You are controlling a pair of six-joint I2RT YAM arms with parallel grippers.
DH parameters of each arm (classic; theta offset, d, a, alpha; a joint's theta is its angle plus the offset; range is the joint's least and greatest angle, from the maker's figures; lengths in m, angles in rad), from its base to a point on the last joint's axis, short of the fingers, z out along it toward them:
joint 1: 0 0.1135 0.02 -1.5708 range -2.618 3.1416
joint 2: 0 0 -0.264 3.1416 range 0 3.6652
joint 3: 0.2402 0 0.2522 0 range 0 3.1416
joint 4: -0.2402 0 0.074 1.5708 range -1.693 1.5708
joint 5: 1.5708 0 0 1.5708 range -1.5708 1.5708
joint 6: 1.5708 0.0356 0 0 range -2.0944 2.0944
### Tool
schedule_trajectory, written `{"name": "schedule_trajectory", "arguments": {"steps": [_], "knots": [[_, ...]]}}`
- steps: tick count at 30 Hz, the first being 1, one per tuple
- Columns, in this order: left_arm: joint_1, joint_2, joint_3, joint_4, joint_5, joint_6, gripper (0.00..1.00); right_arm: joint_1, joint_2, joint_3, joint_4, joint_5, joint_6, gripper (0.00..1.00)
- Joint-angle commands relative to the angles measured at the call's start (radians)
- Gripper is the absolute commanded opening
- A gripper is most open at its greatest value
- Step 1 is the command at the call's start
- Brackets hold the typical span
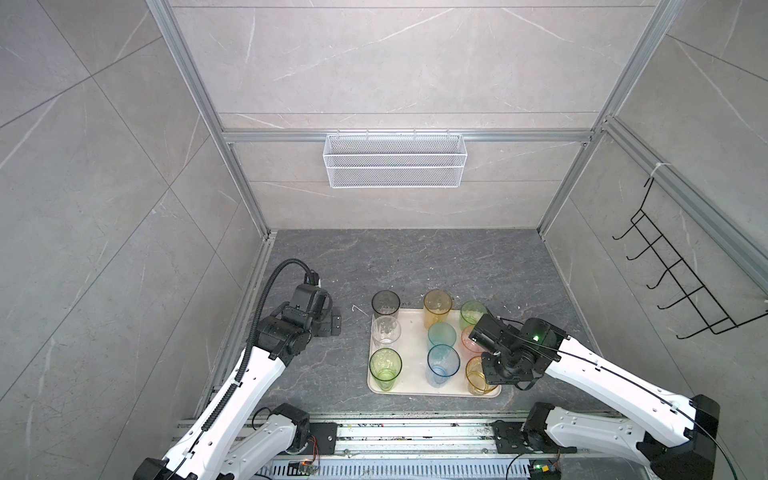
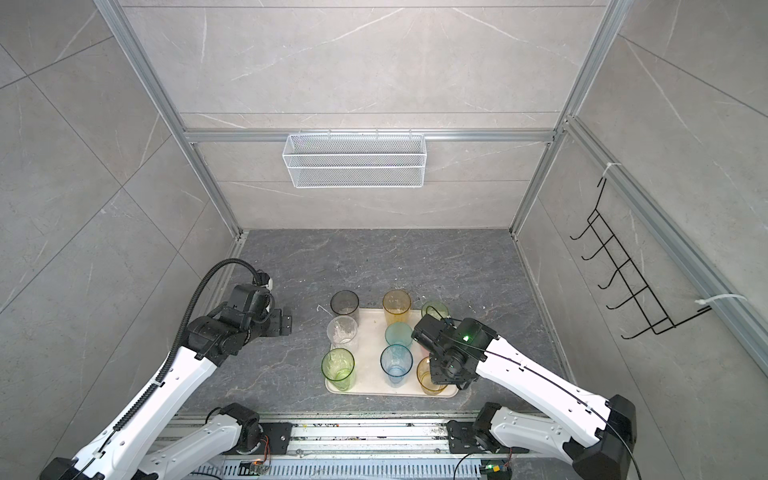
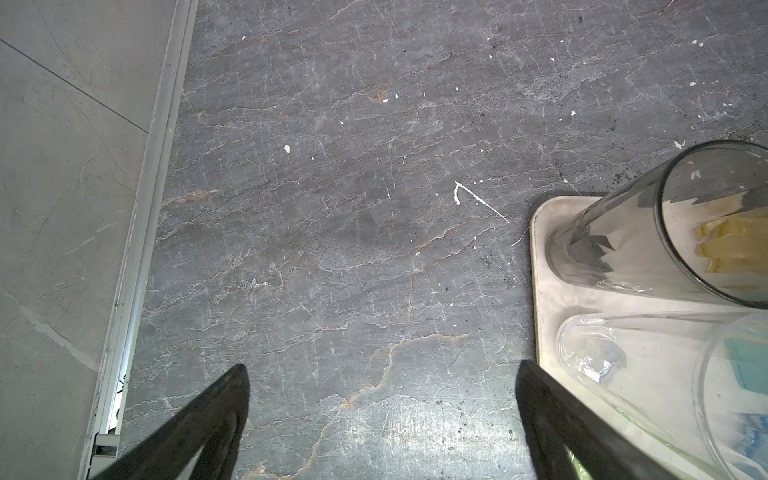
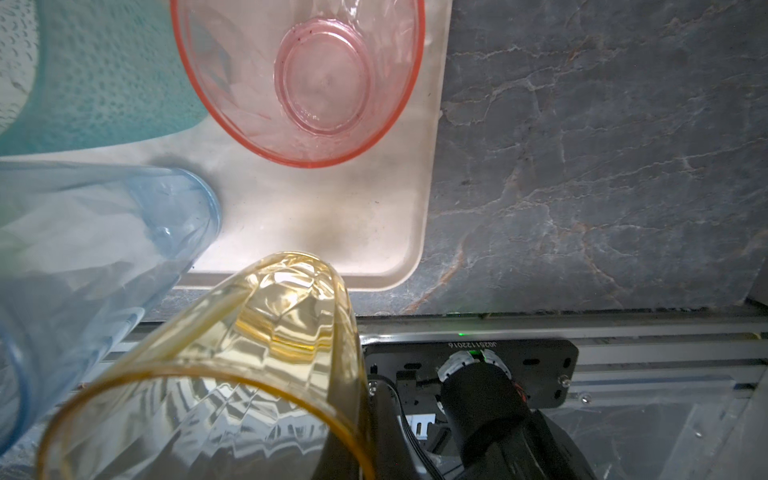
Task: Place the glasses into the tray
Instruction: 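Lower the yellow cup onto the tray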
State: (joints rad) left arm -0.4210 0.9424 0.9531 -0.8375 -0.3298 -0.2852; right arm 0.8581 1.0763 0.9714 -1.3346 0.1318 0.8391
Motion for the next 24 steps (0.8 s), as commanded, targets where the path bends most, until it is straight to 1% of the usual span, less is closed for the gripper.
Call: {"name": "schedule_trajectory", "arguments": {"steps": [1, 7, 13, 24], "knots": [[0.004, 0.006, 0.030, 0.006, 0.017, -0.016, 1.00, 0.007, -0.012, -0.040, 0.042, 0.020, 0.032, 0.00], [0.004, 0.009, 0.030, 0.007, 0.018, -0.016, 1.00, 0.007, -0.026, -0.107, 0.103, 0.030, 0.050, 0.00], [0.004, 0.011, 0.030, 0.005, 0.020, -0.016, 1.00, 0.006, -0.020, -0.150, 0.125, 0.058, 0.072, 0.00], [0.004, 0.015, 0.031, 0.005, 0.025, -0.015, 1.00, 0.007, -0.015, -0.191, 0.184, 0.087, 0.094, 0.00]]}}
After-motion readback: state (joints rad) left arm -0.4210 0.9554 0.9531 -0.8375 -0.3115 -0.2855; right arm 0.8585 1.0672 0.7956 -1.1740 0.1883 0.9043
